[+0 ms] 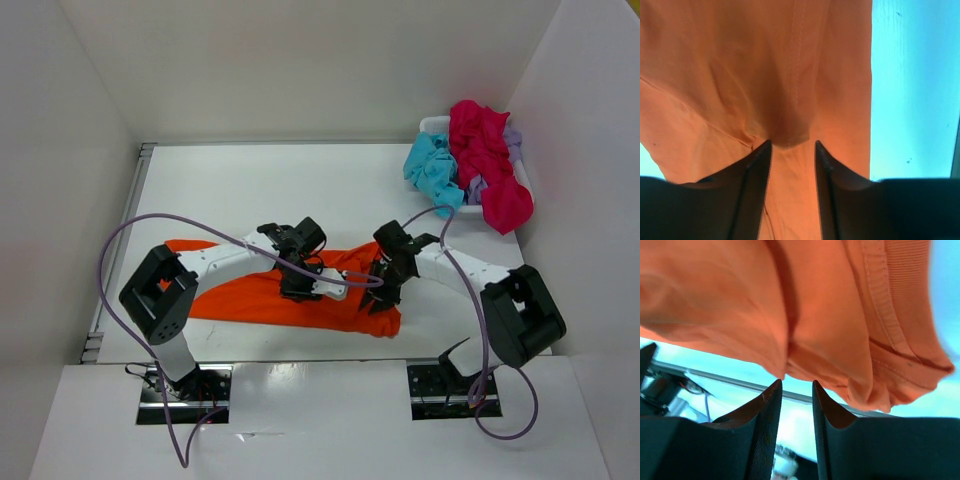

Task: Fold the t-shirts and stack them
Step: Fold the other side of the tshirt into a rectangle

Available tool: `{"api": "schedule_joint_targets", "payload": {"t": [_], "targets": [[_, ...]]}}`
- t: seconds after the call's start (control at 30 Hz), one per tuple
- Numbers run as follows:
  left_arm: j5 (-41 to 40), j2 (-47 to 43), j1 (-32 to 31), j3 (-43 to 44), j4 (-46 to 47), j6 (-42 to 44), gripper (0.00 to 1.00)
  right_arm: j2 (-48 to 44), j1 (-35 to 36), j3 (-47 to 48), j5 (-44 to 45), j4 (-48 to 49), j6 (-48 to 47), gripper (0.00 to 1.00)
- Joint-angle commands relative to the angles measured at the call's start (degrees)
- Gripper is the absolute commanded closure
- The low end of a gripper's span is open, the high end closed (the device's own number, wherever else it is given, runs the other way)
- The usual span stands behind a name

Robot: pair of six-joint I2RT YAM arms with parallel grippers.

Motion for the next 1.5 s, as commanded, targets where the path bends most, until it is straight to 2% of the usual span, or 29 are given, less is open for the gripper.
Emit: {"api": "schedule_joint_targets", "payload": {"t": [0.0, 0.17, 0.23, 0.3, 0.43, 0.53, 0.67, 0.87, 0.97, 1.23, 1.47], "targets": [[0.5, -2.8, 0.6, -0.3, -3.2, -0.6, 0.50, -5.6, 0.5, 3.6, 5.3, -1.4, 2.9, 0.64], [2.3, -8.2, 4.8, 2.8, -8.4, -0.6, 0.45, -3.5, 0.5, 9.2, 11.5, 2.1, 4.7, 0.66], [1.8, -9.7, 9.4, 3.3, -8.9, -1.4, 0.45, -0.5, 0.0, 11.4, 14.3, 3.6, 4.7, 0.66], [0.4, -11.4, 13.5, 2.4, -6.7, -4.5, 0.45, 3.9, -0.8, 13.5, 14.3, 5.4, 4.7, 0.64], [-6.6, -14.3, 28.9, -1.8, 4.6, -11.4, 0.43, 8.1, -1.5, 16.9, 19.7, 6.6, 5.3, 0.61], [-11.5, -15.8, 35.6, -5.0, 11.2, -13.4, 0.43, 9.3, -3.1, 18.1, 23.4, 6.6, 6.0, 0.61], [-17.3, -16.9, 40.7, -9.1, 16.7, -15.9, 0.41, 10.5, -5.3, 18.7, 25.6, 7.2, 4.8, 0.61], [-14.8, -11.6, 54.0, -7.3, 19.7, -19.4, 0.38, 12.1, -8.1, 18.7, 24.5, 9.7, 2.2, 0.52], [-14.3, -9.7, 57.5, -7.4, 19.6, -20.0, 0.38, 15.3, -8.6, 20.5, 23.1, 9.8, 0.9, 0.52], [-14.8, -7.2, 61.3, -8.7, 21.7, -20.0, 0.38, 19.0, -8.6, 22.1, 21.1, 11.8, -0.8, 0.52], [-15.5, -2.6, 63.8, -7.1, 21.7, -19.4, 0.36, 19.0, -8.6, 22.1, 21.1, 11.8, -0.8, 0.75]]}}
